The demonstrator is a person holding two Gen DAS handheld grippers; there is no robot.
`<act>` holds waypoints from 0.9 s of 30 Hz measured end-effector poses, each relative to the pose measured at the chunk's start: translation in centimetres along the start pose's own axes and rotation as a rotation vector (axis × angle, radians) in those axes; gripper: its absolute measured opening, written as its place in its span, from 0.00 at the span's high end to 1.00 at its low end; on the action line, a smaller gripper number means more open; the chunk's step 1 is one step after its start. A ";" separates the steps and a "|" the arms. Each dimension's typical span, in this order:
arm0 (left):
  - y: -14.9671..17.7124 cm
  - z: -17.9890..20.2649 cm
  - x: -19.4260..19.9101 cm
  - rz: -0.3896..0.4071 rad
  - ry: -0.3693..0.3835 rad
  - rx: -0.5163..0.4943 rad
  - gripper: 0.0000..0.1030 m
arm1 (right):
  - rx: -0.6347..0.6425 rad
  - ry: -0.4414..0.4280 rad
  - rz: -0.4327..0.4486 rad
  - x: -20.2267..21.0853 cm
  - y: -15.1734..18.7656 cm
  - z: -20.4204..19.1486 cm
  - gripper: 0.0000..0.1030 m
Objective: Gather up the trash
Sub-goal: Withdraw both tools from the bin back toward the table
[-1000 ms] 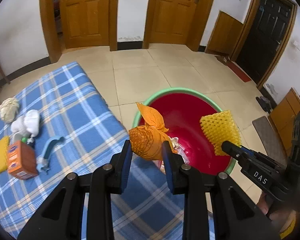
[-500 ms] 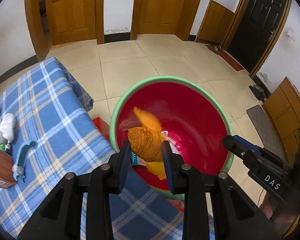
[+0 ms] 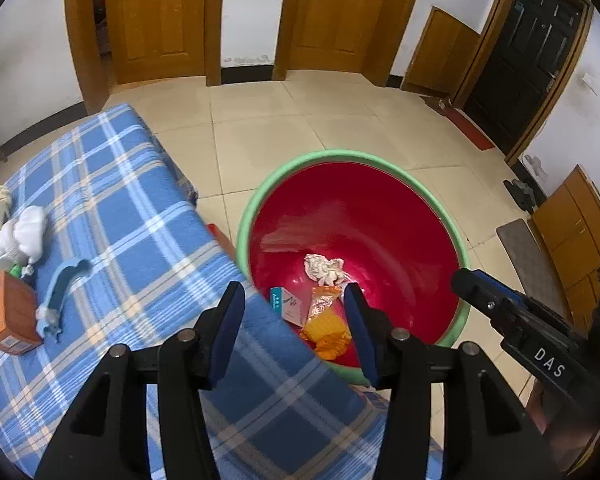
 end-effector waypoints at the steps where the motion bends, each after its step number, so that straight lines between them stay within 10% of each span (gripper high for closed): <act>1: 0.1 -0.2 0.2 0.005 -0.004 0.004 0.50 | 0.002 -0.001 0.002 0.1 0.0 -0.2 0.62; 27: 3.1 -10.2 8.6 0.132 -0.161 0.195 0.41 | 0.139 -0.106 -0.030 0.6 1.6 -8.5 0.54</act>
Point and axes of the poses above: each gripper's, at about its wrist camera, not at the fingertips, and x roughly against the way its jaws point, z to its right, y to its underside, the point moved 3 cm from there along -x, roughly the way its jaws point, and after that the axes turned 3 degrees about y, right-handed, at the moved point
